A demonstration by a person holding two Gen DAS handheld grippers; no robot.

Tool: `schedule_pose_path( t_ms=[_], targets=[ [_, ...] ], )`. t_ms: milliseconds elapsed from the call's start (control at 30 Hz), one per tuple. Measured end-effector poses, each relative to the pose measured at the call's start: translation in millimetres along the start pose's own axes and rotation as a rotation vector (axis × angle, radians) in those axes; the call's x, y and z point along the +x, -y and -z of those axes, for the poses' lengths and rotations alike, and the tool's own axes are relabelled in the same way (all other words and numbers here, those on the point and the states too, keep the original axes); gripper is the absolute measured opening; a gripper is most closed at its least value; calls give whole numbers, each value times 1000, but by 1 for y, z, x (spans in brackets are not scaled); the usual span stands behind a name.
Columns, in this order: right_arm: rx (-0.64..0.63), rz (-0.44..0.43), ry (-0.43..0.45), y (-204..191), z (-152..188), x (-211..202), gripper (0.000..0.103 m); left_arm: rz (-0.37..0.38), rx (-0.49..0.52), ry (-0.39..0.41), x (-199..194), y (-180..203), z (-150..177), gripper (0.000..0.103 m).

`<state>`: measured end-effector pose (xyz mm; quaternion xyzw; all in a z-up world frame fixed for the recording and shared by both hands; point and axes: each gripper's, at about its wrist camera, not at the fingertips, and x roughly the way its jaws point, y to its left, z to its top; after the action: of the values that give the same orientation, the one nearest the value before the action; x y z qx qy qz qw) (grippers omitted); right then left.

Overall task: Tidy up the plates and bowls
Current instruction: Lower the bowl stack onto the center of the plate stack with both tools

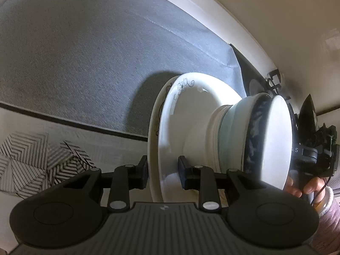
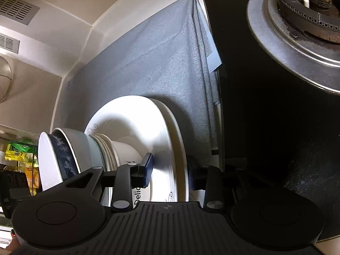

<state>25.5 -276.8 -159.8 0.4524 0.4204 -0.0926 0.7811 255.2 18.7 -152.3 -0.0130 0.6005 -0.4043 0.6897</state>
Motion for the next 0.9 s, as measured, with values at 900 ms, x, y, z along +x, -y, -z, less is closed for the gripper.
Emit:
schedule_pose_path(
  t_ms=[900],
  targets=[
    [48, 13, 130, -8, -109, 39, 36, -39, -48, 145, 42, 18, -110, 31]
  ],
)
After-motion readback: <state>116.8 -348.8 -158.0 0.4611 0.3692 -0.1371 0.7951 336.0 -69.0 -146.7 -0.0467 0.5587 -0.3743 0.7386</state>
